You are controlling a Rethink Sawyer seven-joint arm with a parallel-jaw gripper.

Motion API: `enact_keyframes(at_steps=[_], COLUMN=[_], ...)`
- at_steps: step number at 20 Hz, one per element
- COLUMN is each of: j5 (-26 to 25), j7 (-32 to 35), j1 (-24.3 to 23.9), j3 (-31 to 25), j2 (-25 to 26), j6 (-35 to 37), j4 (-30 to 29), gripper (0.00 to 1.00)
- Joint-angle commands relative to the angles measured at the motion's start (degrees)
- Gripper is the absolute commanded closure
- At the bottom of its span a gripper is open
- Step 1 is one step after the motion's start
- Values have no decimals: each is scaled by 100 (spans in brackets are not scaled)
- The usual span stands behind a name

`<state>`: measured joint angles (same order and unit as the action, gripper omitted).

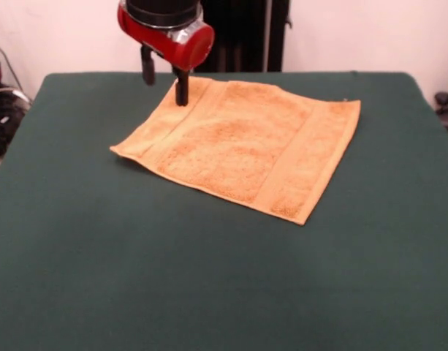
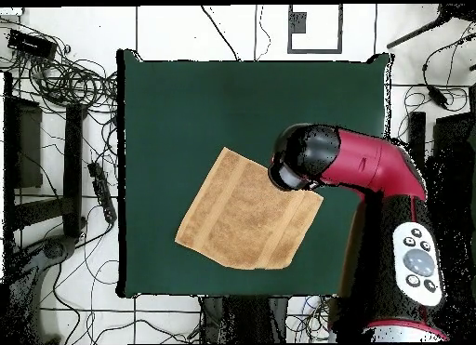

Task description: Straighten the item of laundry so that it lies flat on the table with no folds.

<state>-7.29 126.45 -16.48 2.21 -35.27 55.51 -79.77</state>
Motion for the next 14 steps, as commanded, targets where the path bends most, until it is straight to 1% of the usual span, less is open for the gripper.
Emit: enact_keyframes(at_steps=[1,4,6,8,10,14], j5=[222,538,805,1047,1085,926], j7=[-1512,-1690,-1982,-2048,-2056,-1842], j1=[-483,-1118,-1628,-2047,-2375,-2964], j3=[-1382,-2009,-2587,-3101,-3516,-4316], j2=[-167,-417,-514,-479,-408,-158], j6=[-568,-1212,-1330,-1357,-1486,-2229], j4=[-972,-1320,-1543,-1669,-1767,-2037], gripper=[0,0,0,0,0,0])
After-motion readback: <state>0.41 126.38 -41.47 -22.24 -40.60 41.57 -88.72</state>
